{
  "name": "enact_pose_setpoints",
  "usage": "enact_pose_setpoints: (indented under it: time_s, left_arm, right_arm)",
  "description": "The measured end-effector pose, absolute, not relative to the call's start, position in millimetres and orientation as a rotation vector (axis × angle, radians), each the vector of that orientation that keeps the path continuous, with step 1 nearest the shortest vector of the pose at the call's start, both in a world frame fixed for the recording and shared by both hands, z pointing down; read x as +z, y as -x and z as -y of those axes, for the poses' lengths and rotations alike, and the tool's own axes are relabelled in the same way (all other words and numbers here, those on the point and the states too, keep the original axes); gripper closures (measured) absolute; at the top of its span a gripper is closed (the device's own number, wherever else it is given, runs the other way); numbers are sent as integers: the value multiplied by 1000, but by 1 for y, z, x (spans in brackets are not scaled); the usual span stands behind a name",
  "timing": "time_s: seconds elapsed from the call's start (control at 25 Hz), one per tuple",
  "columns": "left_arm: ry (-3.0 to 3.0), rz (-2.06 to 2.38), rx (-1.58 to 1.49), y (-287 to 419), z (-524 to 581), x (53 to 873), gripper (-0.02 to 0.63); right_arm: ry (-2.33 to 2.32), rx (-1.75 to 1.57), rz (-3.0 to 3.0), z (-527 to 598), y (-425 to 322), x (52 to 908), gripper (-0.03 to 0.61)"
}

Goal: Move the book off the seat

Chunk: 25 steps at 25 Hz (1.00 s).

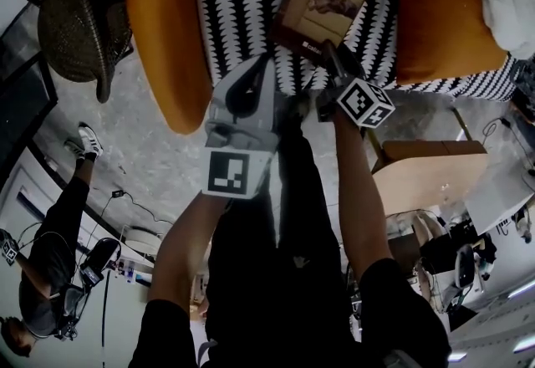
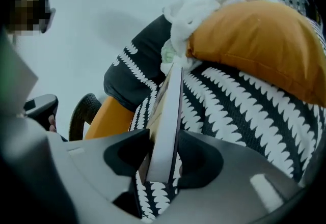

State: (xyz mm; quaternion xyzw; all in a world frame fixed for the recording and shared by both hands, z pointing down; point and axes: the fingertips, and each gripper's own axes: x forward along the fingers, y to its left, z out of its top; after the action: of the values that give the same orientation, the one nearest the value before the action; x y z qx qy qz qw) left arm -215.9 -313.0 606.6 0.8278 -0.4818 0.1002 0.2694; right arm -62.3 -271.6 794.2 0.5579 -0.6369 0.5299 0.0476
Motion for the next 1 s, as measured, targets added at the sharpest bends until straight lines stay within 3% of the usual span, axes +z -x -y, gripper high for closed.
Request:
enact_pose_setpoints:
  time_s: [0.36,0.6,1.0]
  left_arm:
    - [-2209,1336,270,207,323,625,607]
    - [-2192,1347,259,205,315,633,607]
    - [-2201,1361,246,221,322,619,607]
  right_arm:
    - [-1451,1161,2050,307,85,773,393]
    - [-1327,1182,2071,298,106,785,380]
    - [-1495,1178,2016,310,109,762,420]
